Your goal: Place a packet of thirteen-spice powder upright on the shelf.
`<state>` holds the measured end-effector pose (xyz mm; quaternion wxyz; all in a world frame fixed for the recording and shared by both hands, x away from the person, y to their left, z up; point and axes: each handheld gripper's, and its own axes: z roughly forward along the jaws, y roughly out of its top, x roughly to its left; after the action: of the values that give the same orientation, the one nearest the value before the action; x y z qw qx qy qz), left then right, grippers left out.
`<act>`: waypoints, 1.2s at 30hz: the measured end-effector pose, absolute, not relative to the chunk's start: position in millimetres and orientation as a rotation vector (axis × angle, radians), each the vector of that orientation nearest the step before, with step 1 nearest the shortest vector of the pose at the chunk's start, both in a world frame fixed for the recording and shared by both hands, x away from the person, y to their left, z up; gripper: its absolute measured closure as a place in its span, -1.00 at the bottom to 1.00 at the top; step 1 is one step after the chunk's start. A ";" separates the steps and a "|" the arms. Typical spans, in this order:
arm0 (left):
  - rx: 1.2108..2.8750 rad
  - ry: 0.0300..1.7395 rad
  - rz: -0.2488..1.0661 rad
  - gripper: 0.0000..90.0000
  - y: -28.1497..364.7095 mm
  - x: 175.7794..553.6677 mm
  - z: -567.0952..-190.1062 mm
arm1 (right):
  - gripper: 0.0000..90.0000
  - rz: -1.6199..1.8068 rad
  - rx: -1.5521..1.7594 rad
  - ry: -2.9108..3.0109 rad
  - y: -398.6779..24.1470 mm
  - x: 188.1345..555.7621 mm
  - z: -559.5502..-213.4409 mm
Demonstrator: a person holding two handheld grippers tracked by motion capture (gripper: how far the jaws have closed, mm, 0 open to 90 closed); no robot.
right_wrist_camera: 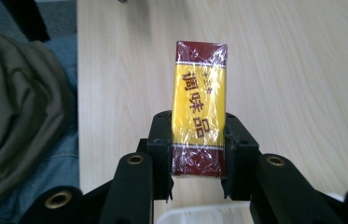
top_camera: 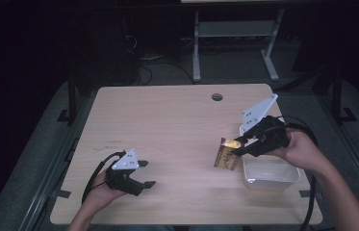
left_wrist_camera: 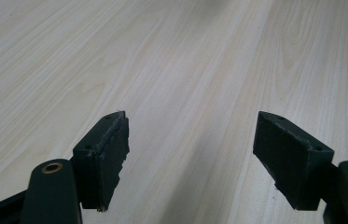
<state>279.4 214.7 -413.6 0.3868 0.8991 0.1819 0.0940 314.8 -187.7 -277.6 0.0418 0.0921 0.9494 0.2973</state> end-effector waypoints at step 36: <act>2.284 0.462 0.241 -0.42 215.3 280.1 -414.1 | 0.52 0.772 0.514 2.814 -263.2 323.4 -279.7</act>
<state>280.1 215.3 -414.1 0.3889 0.8982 0.1816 0.0949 323.4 -263.2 -279.7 0.0890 0.1729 0.9460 0.2594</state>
